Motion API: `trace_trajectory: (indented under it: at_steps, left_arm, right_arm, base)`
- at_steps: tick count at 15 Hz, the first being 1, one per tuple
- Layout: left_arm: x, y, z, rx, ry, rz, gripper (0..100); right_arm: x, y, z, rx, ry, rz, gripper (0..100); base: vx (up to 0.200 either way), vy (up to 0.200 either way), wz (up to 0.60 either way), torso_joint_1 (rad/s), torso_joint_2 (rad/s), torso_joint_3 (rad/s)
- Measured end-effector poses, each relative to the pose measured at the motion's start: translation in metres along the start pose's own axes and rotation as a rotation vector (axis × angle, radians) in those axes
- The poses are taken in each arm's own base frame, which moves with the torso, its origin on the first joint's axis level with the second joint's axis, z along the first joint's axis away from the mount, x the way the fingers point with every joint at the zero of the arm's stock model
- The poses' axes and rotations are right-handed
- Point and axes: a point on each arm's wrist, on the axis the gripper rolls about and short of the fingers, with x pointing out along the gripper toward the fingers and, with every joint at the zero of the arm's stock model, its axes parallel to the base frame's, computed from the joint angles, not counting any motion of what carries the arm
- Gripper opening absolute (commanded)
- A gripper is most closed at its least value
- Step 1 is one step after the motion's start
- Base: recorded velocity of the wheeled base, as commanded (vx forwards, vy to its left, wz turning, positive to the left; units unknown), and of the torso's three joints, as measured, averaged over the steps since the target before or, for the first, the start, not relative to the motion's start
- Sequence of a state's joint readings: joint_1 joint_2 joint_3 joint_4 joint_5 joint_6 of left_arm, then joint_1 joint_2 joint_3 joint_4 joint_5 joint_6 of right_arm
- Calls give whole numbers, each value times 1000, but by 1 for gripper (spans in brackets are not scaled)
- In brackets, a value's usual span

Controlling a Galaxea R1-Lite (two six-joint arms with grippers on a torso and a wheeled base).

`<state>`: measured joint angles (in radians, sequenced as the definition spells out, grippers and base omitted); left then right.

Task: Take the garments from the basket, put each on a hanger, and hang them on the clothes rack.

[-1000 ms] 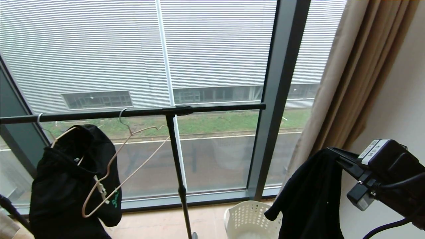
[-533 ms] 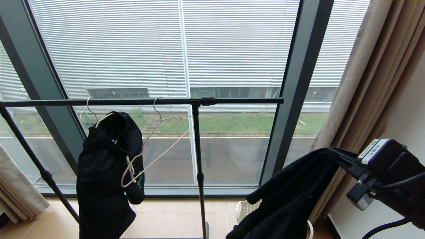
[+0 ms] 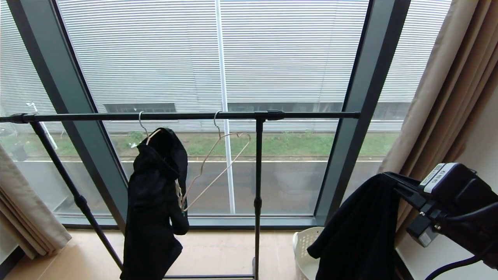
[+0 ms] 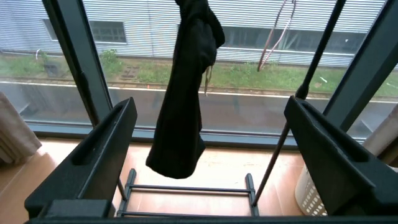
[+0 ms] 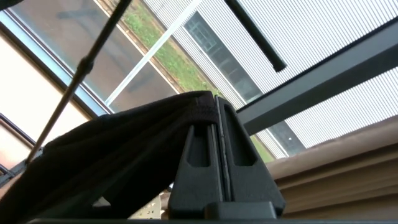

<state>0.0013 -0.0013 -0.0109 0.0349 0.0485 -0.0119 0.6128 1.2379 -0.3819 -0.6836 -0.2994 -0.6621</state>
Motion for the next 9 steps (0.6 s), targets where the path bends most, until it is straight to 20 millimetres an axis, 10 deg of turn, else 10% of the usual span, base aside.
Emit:
trace_trajectory:
  at_steps: [9]
  left_arm:
    - [0,0,0,-2,0,0,100]
  right_arm:
    - [0,0,0,0,-1,0,0]
  base:
    - [0,200,0,2,2,1]
